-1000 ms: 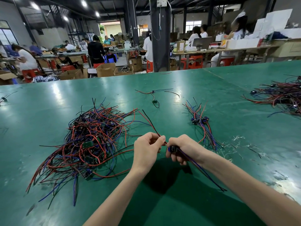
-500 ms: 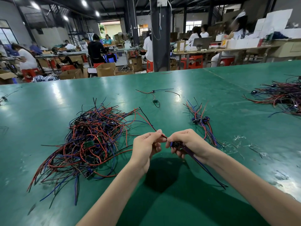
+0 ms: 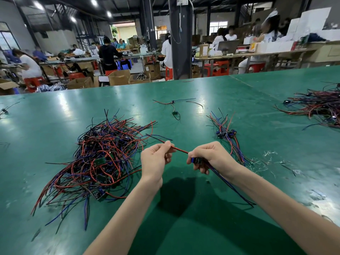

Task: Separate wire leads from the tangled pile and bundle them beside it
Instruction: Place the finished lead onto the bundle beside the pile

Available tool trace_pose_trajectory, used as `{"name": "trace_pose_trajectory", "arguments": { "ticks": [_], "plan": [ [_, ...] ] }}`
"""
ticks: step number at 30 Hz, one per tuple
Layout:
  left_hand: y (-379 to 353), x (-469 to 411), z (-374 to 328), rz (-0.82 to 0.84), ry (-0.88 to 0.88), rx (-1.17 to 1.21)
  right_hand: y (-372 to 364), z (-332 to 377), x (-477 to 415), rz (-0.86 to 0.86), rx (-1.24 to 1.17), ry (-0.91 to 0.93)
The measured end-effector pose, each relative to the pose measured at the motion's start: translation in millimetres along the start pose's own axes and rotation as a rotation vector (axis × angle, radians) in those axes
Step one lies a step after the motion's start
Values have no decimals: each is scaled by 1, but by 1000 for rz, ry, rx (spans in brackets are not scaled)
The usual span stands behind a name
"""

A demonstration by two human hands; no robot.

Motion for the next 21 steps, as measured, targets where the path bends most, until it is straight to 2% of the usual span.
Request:
{"name": "trace_pose_trajectory", "arguments": {
  "ticks": [13, 17, 21],
  "plan": [
    [35, -23, -15, -203, -154, -117, 2, -1, 0, 40, 31, 0],
    [31, -21, -17, -178, -61, 38, 6, -5, -2, 21, 59, -17],
    [24, -19, -19, -124, 159, 281, 9, -9, -6, 5, 76, -45]
  ]
}}
Point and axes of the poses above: each hand's wrist, its own x-axis away from the middle knuckle, its own y-axis out of the back of the hand, z = x × y, the point moved 3 cm from there along -x, towards the middle knuckle, and after that the axes turned 5 degrees about x, right-handed, at the moved point
